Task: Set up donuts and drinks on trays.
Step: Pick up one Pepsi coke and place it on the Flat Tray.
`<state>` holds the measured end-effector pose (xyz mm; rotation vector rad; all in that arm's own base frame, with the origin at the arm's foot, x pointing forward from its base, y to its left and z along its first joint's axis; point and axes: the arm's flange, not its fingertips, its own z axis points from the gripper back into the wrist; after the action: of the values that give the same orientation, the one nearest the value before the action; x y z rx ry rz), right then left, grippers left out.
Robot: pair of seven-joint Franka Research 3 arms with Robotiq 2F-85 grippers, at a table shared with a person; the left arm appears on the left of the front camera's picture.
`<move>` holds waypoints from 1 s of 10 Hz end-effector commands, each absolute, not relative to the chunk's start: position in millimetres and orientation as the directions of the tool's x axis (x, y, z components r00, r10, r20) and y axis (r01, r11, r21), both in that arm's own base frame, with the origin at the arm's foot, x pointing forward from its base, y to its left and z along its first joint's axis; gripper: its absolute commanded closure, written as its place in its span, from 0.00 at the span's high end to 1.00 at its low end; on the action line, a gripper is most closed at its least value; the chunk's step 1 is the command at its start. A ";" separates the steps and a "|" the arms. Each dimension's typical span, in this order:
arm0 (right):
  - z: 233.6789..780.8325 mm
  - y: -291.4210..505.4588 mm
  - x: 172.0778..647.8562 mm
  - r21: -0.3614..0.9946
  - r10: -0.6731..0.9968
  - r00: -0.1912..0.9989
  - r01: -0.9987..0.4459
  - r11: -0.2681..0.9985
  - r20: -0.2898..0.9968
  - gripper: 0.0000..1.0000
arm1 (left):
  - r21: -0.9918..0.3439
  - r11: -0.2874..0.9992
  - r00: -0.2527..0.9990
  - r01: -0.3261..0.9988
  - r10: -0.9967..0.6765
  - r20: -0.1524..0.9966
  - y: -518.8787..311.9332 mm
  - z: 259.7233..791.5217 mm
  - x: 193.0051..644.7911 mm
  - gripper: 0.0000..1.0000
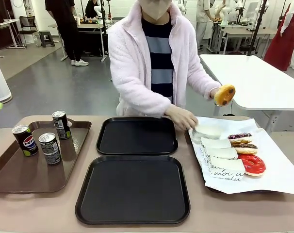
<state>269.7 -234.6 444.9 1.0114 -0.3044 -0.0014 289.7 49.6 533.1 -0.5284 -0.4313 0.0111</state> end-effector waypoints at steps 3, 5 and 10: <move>444.1 -235.9 269.4 0.840 -0.144 0.957 -0.143 0.524 0.253 1.00 | -0.221 0.973 0.915 -0.057 0.140 0.379 -27.0 485.5 341.1 1.00; 444.1 -235.9 269.4 0.840 -0.144 0.957 -0.143 0.524 0.253 1.00 | -0.185 0.976 0.931 -0.119 0.174 0.320 -35.4 469.0 367.0 1.00; 444.1 -235.9 269.4 0.840 -0.144 0.957 -0.143 0.524 0.253 1.00 | -0.175 0.980 0.933 -0.092 0.146 0.328 -39.0 460.9 362.6 1.00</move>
<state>269.3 -235.3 444.3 1.0097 -0.3025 -0.0058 370.6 -37.9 455.9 -0.1401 -0.3355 0.1343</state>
